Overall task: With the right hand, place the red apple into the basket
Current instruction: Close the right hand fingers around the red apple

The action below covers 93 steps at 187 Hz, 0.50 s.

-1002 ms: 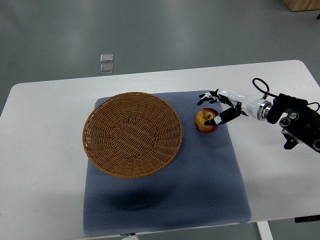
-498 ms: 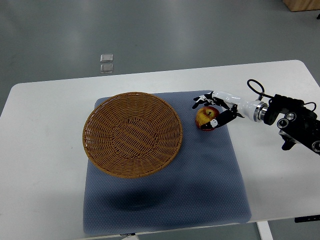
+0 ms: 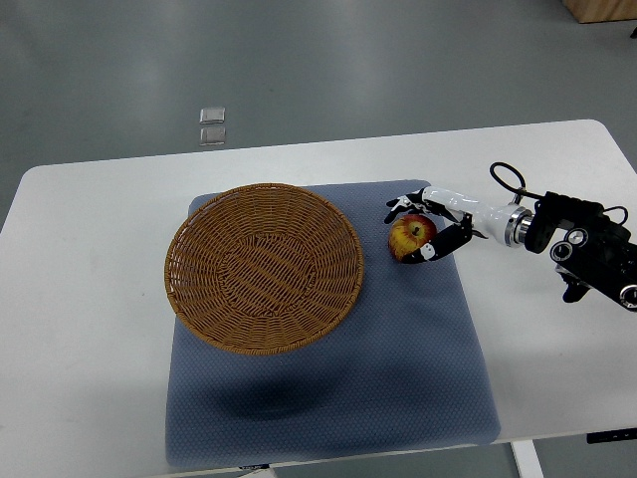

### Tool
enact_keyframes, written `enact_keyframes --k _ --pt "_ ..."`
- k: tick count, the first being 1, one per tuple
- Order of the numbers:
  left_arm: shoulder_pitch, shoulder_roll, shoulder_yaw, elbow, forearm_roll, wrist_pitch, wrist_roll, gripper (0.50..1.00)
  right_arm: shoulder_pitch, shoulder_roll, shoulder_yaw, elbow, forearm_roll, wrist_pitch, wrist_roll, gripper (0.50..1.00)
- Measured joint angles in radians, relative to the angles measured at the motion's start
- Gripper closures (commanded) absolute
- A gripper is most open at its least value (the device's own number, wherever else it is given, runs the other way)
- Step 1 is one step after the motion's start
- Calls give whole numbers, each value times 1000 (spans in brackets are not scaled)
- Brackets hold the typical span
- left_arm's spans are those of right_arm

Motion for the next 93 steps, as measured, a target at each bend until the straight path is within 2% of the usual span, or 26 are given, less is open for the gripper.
enact_keyframes --k 30,40,50,57,59,64,73,74,76,80,90,91,93 --pt "0 0 0 0 0 0 0 500 0 -2 -28 -3 -10 -42 -1 591" --pt "0 0 0 0 0 0 0 500 0 -2 -37 -3 -10 -52 -2 617" --pt "0 0 0 0 0 0 0 500 0 -3 -47 -3 -10 -64 -2 691" --pt "0 0 0 0 0 0 0 500 0 -3 -52 -3 -10 -72 -3 762" --pt "0 0 0 0 0 0 0 500 0 -3 -52 -3 -10 -73 -3 762" --pt "0 0 0 0 0 0 0 500 0 -4 -54 -3 -11 -77 -4 817" --pt "0 0 0 0 0 0 0 500 1 -4 -55 -3 -11 -81 -5 818" --pt "0 0 0 0 0 0 0 500 1 -4 -56 -3 -11 -82 -5 925" --pt "0 0 0 0 0 0 0 500 1 -4 -56 -3 -11 -82 -5 946" --pt "0 0 0 0 0 0 0 500 2 -4 -56 -3 -11 -83 -5 975" --pt "0 0 0 0 0 0 0 500 3 -4 -56 -3 -11 -84 -6 975" --pt "0 0 0 0 0 0 0 500 4 -4 -56 -3 -11 -84 -6 1000" --pt "0 0 0 0 0 0 0 500 4 -4 -56 -3 -11 -84 -6 1000"
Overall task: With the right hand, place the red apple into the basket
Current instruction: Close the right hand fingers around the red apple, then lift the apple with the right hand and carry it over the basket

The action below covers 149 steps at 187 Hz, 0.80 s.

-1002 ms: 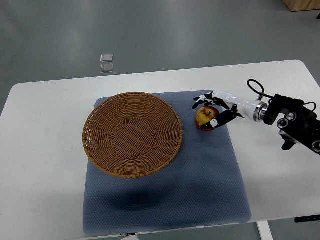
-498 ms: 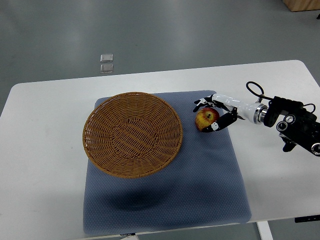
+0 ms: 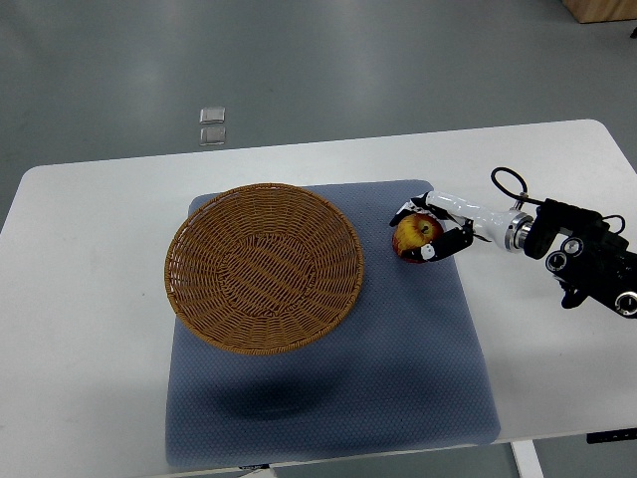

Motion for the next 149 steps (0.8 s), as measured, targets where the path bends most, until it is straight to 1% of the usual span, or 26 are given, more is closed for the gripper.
enact_keyframes --k 52,96,113,133,149 --pt "0 0 0 0 0 0 0 500 37 -3 19 14 18 -2 6 1000" --pt "1 0 0 0 0 0 0 500 101 -12 23 87 22 3 2 1000" --pt "0 0 0 0 0 0 0 500 155 7 16 121 23 8 -3 1000" --pt "1 0 0 0 0 0 0 500 199 37 2 132 23 11 -7 1000" --pt "0 0 0 0 0 0 0 500 252 90 -57 126 15 11 -9 998"
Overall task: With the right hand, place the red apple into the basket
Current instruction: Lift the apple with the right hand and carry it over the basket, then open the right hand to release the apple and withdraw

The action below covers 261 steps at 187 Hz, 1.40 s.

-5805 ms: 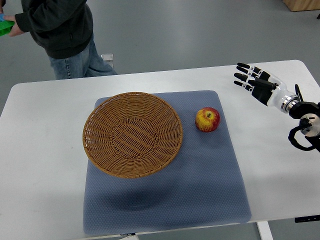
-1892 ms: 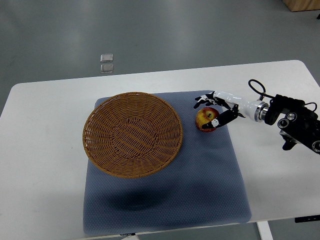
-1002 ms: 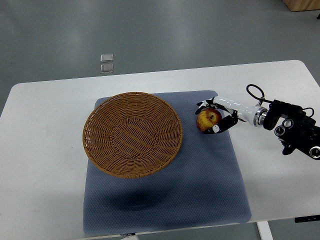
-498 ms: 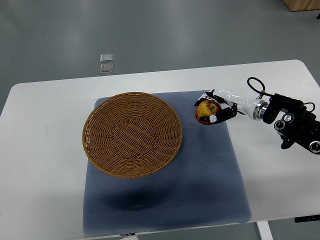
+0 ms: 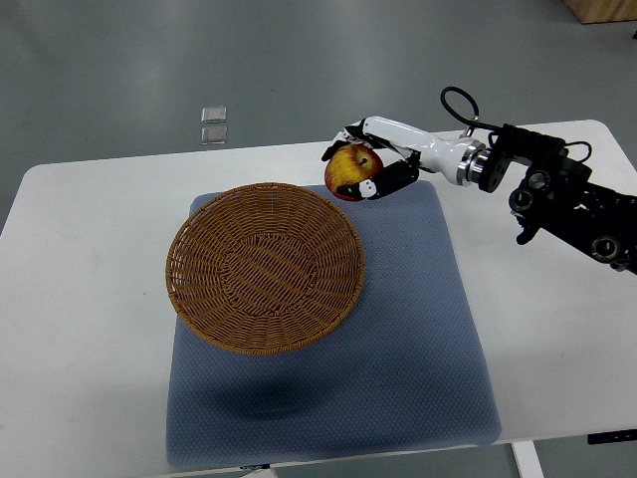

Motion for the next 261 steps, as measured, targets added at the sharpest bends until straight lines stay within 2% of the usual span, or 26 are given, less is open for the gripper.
enact_keyframes --k 56,64,80,95,105,106,116,130,187,228,261 --pt "0 0 0 0 0 0 0 500 74 227 -162 -109 -55 -12 -2 977" --pt "1 0 0 0 0 0 0 500 74 248 -168 -126 -71 -13 -2 959" --pt "0 0 0 0 0 0 0 500 64 279 -173 -159 -104 -15 -2 899" --pt "0 0 0 0 0 0 0 500 51 295 -174 -177 -122 -22 -2 783" --pt "0 0 0 0 0 0 0 500 45 298 -176 -181 -125 -26 -2 783" --pt "0 0 0 0 0 0 0 500 44 298 -176 -181 -125 -26 -2 700" --pt "0 0 0 0 0 0 0 500 38 299 -180 -182 -126 -27 -2 644" --pt "0 0 0 0 0 0 0 500 32 298 -184 -182 -127 -27 -2 599" --pt "0 0 0 0 0 0 0 500 29 251 -176 -163 -111 -18 0 587" --pt "1 0 0 0 0 0 0 500 30 168 -114 -127 -82 -19 3 587" --pt "0 0 0 0 0 0 0 500 28 86 -46 -120 57 -14 3 589"
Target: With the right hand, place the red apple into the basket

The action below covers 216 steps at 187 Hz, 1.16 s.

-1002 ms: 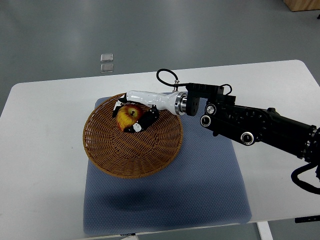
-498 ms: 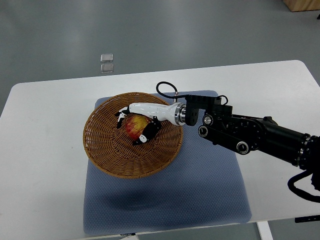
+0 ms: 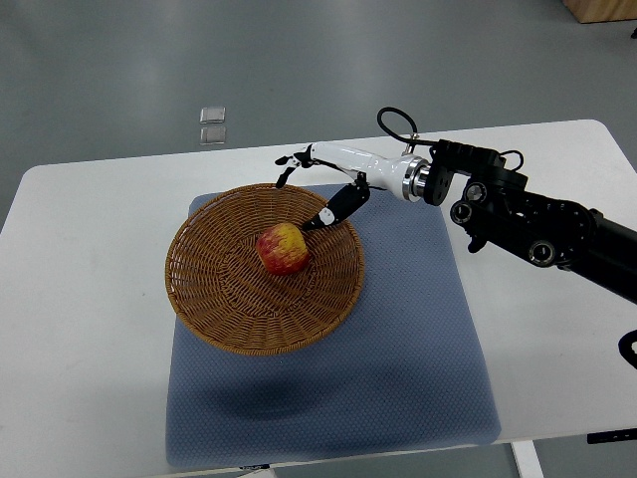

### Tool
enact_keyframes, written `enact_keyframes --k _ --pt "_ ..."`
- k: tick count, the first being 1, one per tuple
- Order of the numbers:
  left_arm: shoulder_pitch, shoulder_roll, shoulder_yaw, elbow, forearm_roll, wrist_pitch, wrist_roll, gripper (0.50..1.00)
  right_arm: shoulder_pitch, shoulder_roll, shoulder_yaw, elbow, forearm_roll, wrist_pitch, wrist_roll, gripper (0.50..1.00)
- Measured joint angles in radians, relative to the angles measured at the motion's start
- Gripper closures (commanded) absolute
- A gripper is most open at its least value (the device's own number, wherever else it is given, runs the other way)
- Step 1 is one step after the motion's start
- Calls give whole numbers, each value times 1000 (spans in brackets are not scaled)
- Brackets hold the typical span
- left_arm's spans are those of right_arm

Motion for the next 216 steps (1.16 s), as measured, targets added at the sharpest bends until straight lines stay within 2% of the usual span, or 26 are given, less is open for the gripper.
enact_keyframes --k 34,92,139,171,216 --pt "0 0 0 0 0 0 0 500 -38 -79 47 -33 264 -12 -4 587" --pt "0 0 0 0 0 0 0 500 -145 -117 196 -176 695 -6 -27 587" --pt "0 0 0 0 0 0 0 500 -223 -136 220 -196 1032 5 -52 587" --pt "0 0 0 0 0 0 0 500 -285 -130 220 -196 1263 63 -52 583" --pt "0 0 0 0 0 0 0 500 -320 -120 219 -195 1304 151 -45 576"
